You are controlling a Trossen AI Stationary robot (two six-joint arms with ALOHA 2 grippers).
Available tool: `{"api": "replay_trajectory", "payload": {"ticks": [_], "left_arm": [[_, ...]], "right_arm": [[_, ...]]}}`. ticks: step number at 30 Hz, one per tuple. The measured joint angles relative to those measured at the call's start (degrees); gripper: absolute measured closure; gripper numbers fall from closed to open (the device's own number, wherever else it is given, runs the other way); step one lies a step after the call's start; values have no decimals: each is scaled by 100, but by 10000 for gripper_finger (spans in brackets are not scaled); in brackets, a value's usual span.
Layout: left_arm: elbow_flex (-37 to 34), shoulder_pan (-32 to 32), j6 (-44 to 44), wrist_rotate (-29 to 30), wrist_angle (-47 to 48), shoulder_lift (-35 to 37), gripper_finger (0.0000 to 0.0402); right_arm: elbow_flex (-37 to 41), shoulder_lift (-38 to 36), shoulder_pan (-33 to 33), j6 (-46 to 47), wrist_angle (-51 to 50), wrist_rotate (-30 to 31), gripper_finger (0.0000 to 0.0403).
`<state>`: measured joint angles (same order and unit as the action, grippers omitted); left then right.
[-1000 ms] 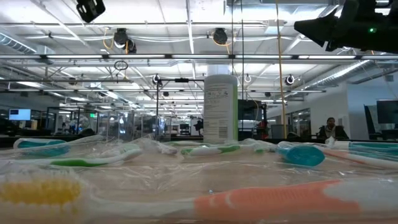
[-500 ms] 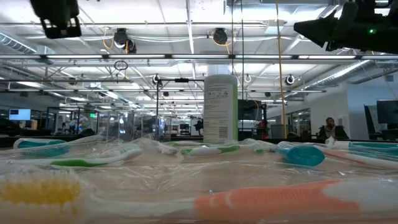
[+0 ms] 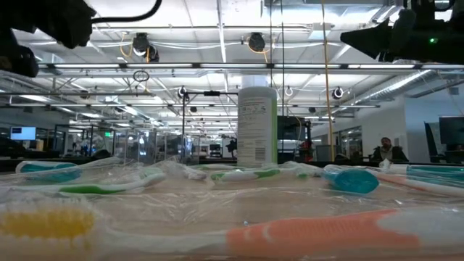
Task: Pick & Place toothbrushing station
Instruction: Put the green toothbrush into the left of the transparent organizer
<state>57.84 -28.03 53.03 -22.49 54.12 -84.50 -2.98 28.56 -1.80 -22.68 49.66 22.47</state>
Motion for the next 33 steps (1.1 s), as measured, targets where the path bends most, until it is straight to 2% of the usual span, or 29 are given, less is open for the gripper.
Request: {"api": "replay_trajectory", "payload": {"ticks": [3, 8, 14, 17, 20, 24, 30, 33], "left_arm": [[-2, 93, -371, -94, 10, -56, 370], [-2, 336, -748, 346, 5, 143, 371], [-2, 872, -853, 48, 172, 362, 371], [-2, 1353, -804, -554, 623, 470, 371], [-6, 1810, -499, -1016, 749, 512, 371], [-7, 2074, 56, -1169, 420, 565, 362], [-7, 1553, 1824, -1236, -591, 560, 304], [-7, 1208, 2274, -815, -720, 560, 272]], "right_arm": [[0, 2, -2, -219, 97, 3, 330], [0, 0, -2, -560, 588, 1, 330], [0, 2, -2, -1364, 1517, -1, 330], [0, 0, -2, -2030, 1986, -2, 330], [0, 0, -2, -2737, 2314, -14, 330], [0, 4, -2, -3385, 2334, -8, 330], [0, 23, -1, -3835, 2155, -8, 330], [0, 39, 0, -3859, 2128, -10, 330]]}}
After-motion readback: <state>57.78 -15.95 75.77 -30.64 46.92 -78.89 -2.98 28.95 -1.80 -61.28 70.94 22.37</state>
